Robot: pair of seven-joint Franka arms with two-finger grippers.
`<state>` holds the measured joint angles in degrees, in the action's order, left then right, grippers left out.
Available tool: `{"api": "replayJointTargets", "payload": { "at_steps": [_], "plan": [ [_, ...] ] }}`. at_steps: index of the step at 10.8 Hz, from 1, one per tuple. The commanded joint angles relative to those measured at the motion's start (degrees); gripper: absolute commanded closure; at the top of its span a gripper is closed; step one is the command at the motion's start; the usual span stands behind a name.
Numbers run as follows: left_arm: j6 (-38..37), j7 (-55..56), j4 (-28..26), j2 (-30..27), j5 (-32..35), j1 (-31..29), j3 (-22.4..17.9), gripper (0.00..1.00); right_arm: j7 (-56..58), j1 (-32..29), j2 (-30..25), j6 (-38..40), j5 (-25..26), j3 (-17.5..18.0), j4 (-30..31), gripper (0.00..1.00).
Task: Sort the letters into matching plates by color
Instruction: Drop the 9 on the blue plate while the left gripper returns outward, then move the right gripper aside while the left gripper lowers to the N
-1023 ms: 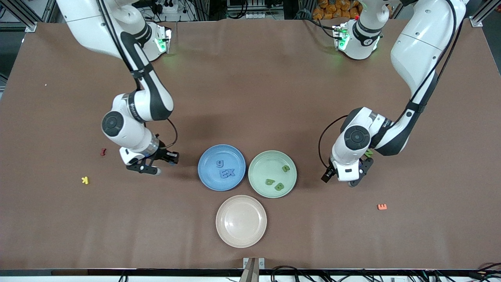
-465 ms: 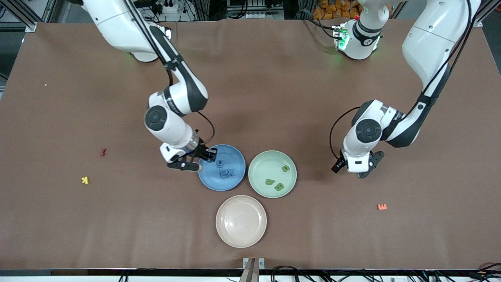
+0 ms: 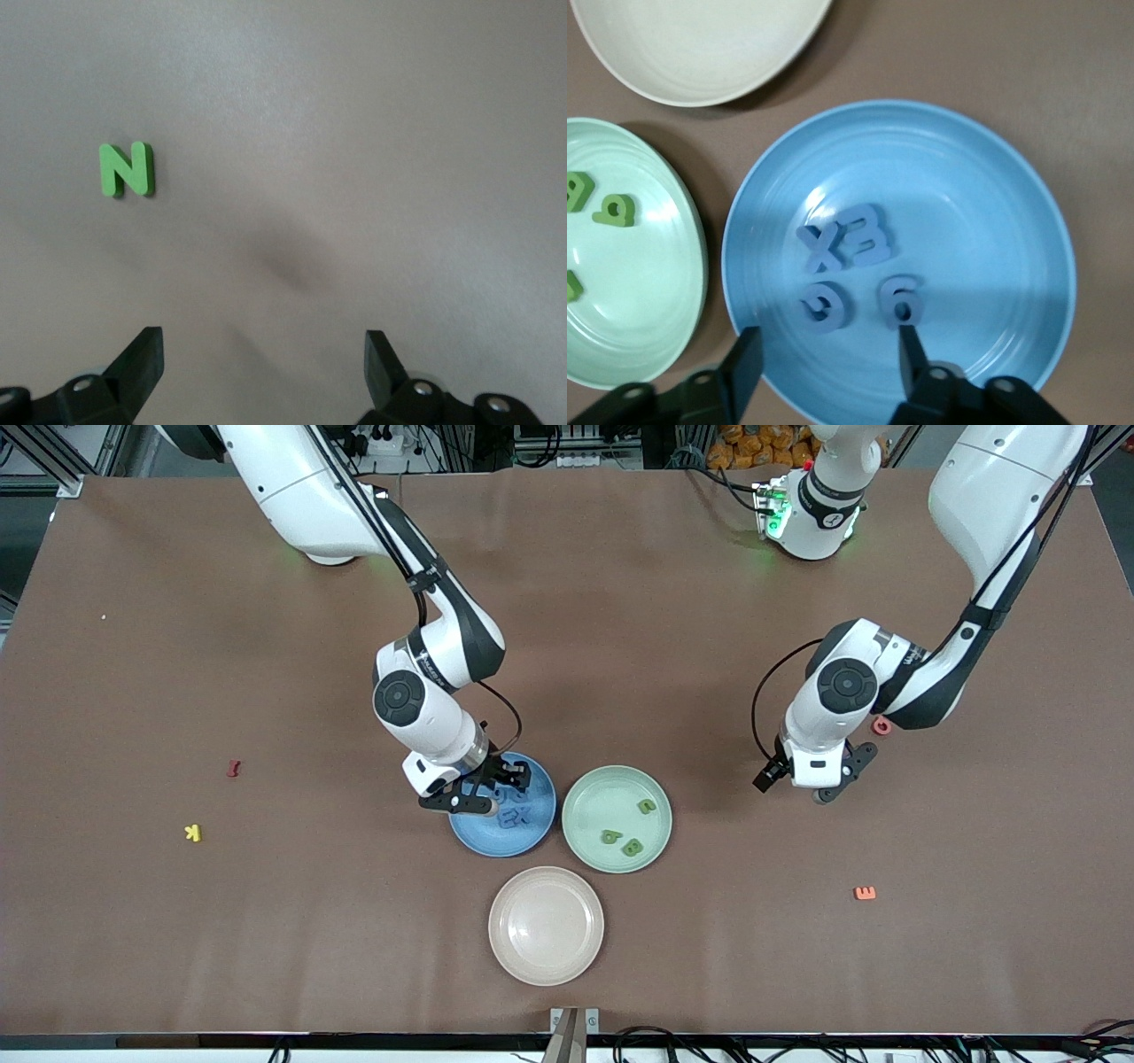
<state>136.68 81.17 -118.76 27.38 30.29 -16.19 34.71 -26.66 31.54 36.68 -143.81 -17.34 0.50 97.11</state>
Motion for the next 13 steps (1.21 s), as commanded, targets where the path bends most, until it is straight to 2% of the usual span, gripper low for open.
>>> {"api": "replayJointTargets", "payload": {
  "at_steps": [1, 4, 5, 8, 10, 11, 13],
  "plan": [
    [0.87, 0.74, -1.31, -2.68, 1.52, -3.22, 1.59, 0.0, 15.37, -1.57, -0.47, 3.78, 0.81, -2.77, -1.14, 0.0],
    [0.79, -0.83, 2.22, -2.24, 1.44, -5.15, 1.58, 0.0, 29.16, -6.39, -1.7, 5.9, 0.81, -6.11, -1.23, 0.0],
    [0.79, -3.19, 2.13, -2.33, 1.17, -6.82, 1.59, 0.0, 33.65, -7.45, -1.79, 6.52, 0.55, -8.21, -1.57, 0.0],
    [0.61, -5.23, 1.78, -1.81, 0.82, -9.64, 1.59, 0.0, 47.45, -14.56, -2.67, 8.01, 0.64, -9.55, -2.28, 0.0],
    [0.61, -5.58, 1.08, -1.98, -0.92, -9.56, 0.98, 0.0, 52.83, -16.76, -3.54, 11.25, 0.81, -12.79, -3.5, 0.0],
    [0.61, -5.93, 0.03, -2.59, -1.98, -8.6, -0.94, 0.0, 55.99, -18.95, -4.5, 12.92, 0.99, -12.89, -3.6, 0.0],
    [0.61, -8.03, -2.43, -4.78, -6.1, -2.91, -7.69, 0.0, 62.68, -22.04, -7.13, 16.6, 1.08, -13.68, -2.9, 0.0]
  ]
}}
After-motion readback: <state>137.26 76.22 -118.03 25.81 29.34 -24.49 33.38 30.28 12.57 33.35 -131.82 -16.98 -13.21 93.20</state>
